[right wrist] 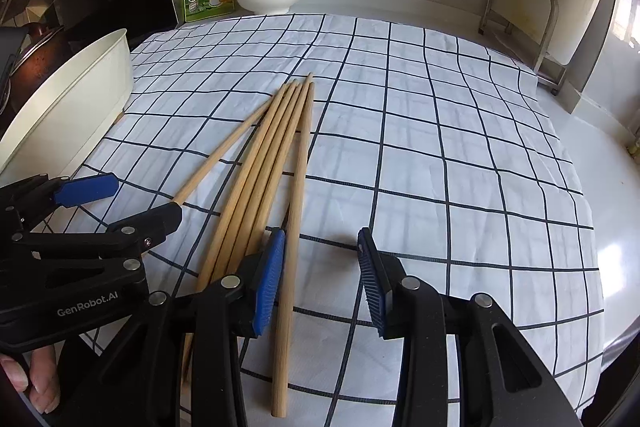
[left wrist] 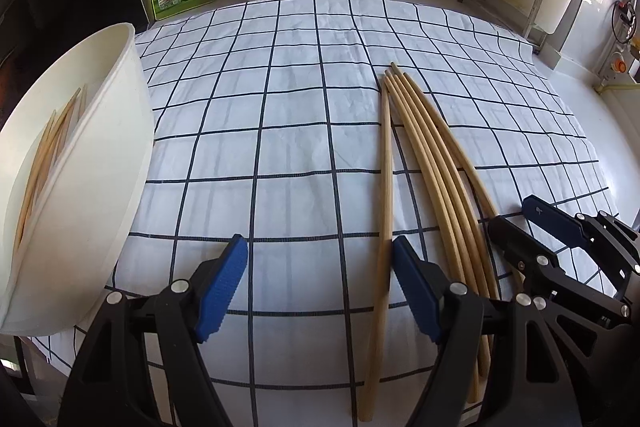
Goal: Organize utensils
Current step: 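Close the right tool on one chopstick while the left tool grasps another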
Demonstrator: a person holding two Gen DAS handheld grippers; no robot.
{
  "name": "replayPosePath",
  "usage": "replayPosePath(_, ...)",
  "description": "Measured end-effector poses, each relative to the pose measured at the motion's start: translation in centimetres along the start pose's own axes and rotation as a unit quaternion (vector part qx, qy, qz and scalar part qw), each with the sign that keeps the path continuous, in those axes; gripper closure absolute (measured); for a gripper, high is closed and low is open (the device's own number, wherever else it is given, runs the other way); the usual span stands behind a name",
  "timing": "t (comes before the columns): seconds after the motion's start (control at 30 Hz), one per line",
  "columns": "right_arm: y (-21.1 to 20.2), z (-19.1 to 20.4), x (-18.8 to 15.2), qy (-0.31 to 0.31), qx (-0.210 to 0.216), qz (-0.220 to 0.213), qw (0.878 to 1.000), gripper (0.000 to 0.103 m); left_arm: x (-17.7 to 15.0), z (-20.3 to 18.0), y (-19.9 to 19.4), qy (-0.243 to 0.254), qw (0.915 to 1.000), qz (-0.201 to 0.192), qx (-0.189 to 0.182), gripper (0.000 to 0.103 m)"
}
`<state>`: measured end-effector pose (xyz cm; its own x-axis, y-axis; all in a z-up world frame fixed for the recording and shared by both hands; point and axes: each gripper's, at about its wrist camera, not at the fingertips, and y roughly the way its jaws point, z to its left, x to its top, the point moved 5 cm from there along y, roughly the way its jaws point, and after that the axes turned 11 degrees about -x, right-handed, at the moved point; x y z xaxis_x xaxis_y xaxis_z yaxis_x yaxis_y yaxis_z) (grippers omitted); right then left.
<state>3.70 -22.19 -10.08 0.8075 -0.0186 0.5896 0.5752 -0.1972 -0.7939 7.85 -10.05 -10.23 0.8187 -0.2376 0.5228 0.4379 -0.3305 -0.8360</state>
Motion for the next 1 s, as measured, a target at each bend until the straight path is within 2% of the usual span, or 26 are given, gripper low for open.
replayPosePath(0.33,0.6,-0.4,0.8,0.005,-0.009,-0.006,1.0,0.07,1.2,-0.7,1.1,0.007,1.0,0.0,-0.002,0.029)
replayPosePath(0.4,0.6,-0.1,0.9,0.0,-0.006,-0.008,1.0,0.075,1.2,-0.8,1.0,0.008,1.0,-0.003,-0.003,0.034)
replayPosePath(0.5,0.7,0.2,1.0,-0.001,-0.002,-0.011,1.0,0.09,1.3,-1.1,0.8,0.011,0.9999,-0.003,-0.011,0.055)
replayPosePath(0.53,0.7,0.2,1.1,0.0,-0.001,-0.011,1.0,0.095,1.3,-1.3,0.7,0.012,0.9998,-0.003,-0.015,0.065)
replayPosePath(0.57,0.8,0.2,1.1,0.0,0.001,-0.01,1.0,0.096,1.3,-1.3,0.6,0.013,0.9998,-0.003,-0.017,0.077)
replayPosePath(0.6,0.8,0.2,1.1,0.002,0.003,-0.01,1.0,0.096,1.3,-1.4,0.6,0.015,0.9997,-0.001,-0.02,0.082)
replayPosePath(0.63,0.8,0.2,1.1,0.003,0.004,-0.01,1.0,0.097,1.3,-1.5,0.6,0.015,0.9996,0.001,-0.023,0.093)
replayPosePath(1.0,0.5,-0.8,0.8,0.045,0.036,-0.001,0.998,0.097,1.1,-1.7,0.1,0.005,0.9985,0.013,-0.053,0.096)
